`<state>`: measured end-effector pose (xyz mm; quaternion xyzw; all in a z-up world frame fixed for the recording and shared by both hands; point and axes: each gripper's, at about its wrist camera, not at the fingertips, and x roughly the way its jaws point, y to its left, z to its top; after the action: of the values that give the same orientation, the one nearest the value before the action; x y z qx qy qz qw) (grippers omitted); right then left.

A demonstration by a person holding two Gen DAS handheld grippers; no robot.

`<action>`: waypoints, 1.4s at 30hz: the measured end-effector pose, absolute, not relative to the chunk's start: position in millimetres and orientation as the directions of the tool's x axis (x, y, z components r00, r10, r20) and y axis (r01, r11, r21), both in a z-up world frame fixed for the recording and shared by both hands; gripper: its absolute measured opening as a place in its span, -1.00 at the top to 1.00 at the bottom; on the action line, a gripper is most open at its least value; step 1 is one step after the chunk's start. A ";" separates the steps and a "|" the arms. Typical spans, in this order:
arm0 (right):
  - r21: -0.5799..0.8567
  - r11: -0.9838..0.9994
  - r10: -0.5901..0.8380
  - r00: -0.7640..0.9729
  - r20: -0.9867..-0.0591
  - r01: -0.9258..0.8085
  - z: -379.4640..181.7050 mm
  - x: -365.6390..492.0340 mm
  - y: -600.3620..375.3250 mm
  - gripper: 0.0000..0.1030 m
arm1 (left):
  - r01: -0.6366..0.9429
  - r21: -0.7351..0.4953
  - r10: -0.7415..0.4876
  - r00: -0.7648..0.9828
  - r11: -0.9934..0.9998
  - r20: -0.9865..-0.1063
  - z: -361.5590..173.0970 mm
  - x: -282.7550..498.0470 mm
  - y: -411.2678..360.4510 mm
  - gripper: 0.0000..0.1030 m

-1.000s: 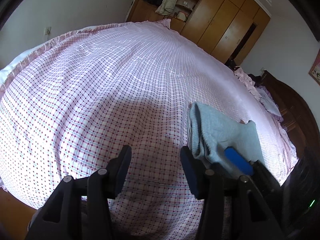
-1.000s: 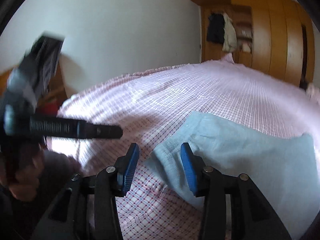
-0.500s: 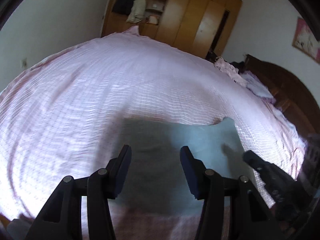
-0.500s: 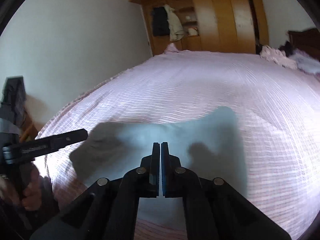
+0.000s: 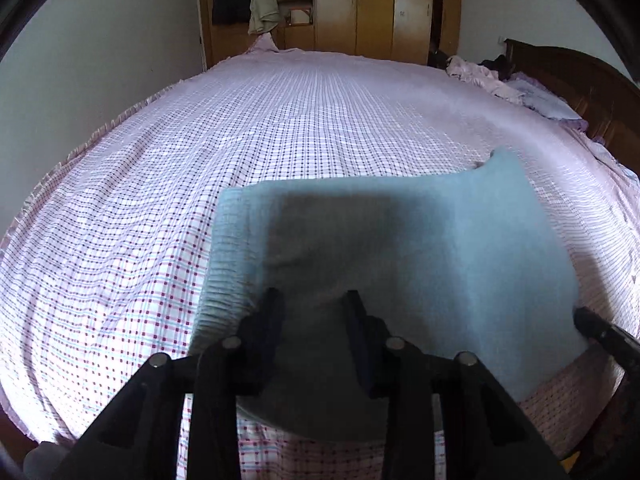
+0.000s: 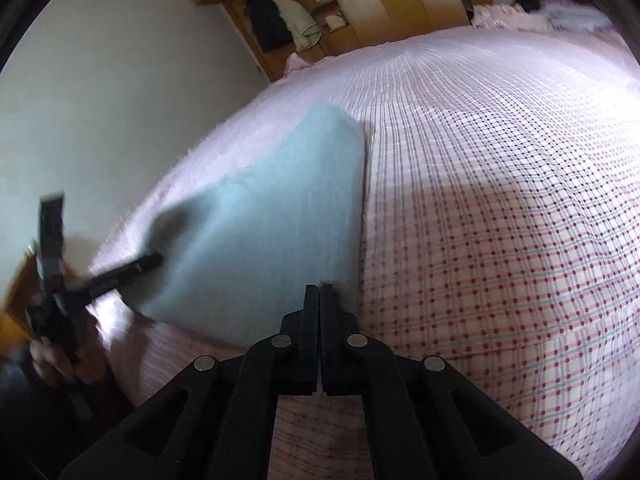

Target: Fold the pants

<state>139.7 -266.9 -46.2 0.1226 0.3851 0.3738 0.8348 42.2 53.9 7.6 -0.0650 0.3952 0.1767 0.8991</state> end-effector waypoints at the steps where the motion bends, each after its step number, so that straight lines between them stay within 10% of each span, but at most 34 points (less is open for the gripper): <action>1: 0.525 0.664 0.745 0.414 -0.523 -0.533 -42.0 141.0 -268.3 1.00 | -0.373 0.011 0.260 0.624 0.928 -0.737 10.8 42.5 52.8 0.31; 20: 0.401 0.691 0.710 0.459 -0.534 -0.601 -10.0 192.5 -222.9 1.00 | -0.336 -0.110 0.157 0.674 0.935 -0.722 32.7 76.5 64.4 0.21; 31: 0.186 0.743 0.587 0.492 -0.643 -0.642 -33.3 199.9 -183.1 1.00 | -0.341 -0.141 0.103 0.606 0.929 -0.789 9.0 106.1 87.2 0.60; 42: 0.309 0.462 0.766 0.198 -0.612 -0.831 -5.4 214.2 -105.5 1.00 | -0.260 -0.177 0.034 0.645 0.949 -0.764 24.3 129.3 57.2 0.60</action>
<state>214.2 -105.5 -5.4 -0.0450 0.3660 0.5168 0.7726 129.3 57.2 24.3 -0.1364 0.4134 0.0820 0.8965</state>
